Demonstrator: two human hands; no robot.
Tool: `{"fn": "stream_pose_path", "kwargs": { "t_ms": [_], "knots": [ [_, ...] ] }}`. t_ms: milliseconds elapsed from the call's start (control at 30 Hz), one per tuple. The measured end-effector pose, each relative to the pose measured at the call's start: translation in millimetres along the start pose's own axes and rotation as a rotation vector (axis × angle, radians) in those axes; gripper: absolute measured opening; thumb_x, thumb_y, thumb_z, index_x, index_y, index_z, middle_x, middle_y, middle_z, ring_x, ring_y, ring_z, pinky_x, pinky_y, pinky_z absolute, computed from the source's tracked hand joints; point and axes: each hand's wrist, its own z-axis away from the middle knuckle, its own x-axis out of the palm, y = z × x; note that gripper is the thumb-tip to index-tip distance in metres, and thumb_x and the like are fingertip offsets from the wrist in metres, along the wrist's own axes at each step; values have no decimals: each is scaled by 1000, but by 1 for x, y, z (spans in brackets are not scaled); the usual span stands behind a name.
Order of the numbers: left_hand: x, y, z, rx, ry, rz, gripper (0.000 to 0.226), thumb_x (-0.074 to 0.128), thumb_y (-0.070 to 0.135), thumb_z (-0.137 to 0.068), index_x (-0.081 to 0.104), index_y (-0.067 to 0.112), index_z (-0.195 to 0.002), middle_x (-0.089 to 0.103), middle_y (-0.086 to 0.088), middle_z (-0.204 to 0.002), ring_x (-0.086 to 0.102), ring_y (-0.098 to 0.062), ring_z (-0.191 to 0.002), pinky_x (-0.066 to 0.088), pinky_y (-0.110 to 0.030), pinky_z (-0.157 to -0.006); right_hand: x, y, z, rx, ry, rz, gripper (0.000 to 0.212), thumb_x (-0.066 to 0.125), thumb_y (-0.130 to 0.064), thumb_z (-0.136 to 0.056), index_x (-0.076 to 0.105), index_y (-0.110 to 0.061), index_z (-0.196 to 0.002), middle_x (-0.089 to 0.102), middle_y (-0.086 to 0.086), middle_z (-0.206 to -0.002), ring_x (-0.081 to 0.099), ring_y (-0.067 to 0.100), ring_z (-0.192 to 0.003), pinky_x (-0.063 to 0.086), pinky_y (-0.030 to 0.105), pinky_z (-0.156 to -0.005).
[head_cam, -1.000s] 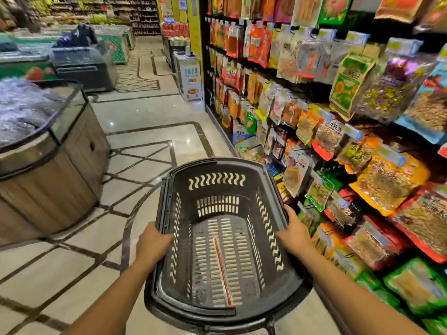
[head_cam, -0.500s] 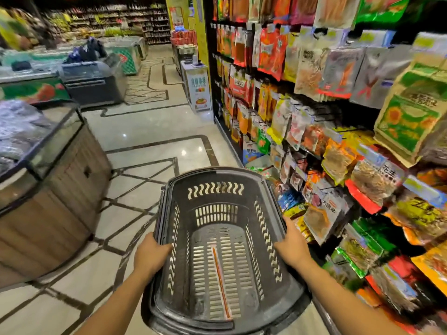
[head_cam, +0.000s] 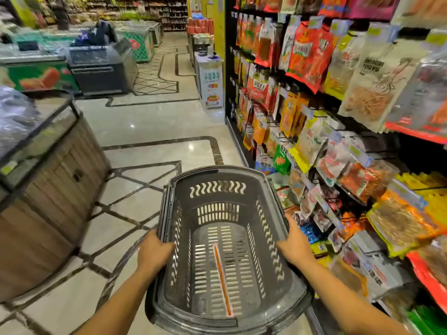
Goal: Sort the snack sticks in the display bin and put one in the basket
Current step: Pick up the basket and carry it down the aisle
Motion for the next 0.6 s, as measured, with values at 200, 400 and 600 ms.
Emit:
{"fn": "stream_pose_path", "kwargs": {
  "t_ms": [200, 400, 600],
  "knots": [
    [16, 52, -118, -21, -50, 27, 49, 70, 37, -64, 54, 23, -109, 66, -8, -103, 59, -27, -86, 53, -41, -86, -1, -48, -111, 16, -12, 9, 85, 69, -6, -92, 19, -18, -159, 57, 13, -139, 62, 31, -103, 51, 36, -84],
    [40, 97, -222, -13, -19, -22, 38, 76, 22, -80, 56, 17, -112, 70, -15, -115, 64, -33, -95, 54, -44, -90, -4, -77, -213, 45, 11, -4, 88, 75, -16, -87, 23, -21, -158, 59, 6, -131, 61, 34, -118, 51, 43, -97],
    [73, 142, -329, -63, -7, -83, 42, 73, 22, -79, 53, 15, -116, 68, -15, -119, 64, -34, -99, 55, -45, -90, 0, -91, -335, 21, 4, -50, 92, 82, -21, -81, 29, -16, -156, 55, 10, -144, 58, 32, -124, 48, 44, -101]
  ]
}}
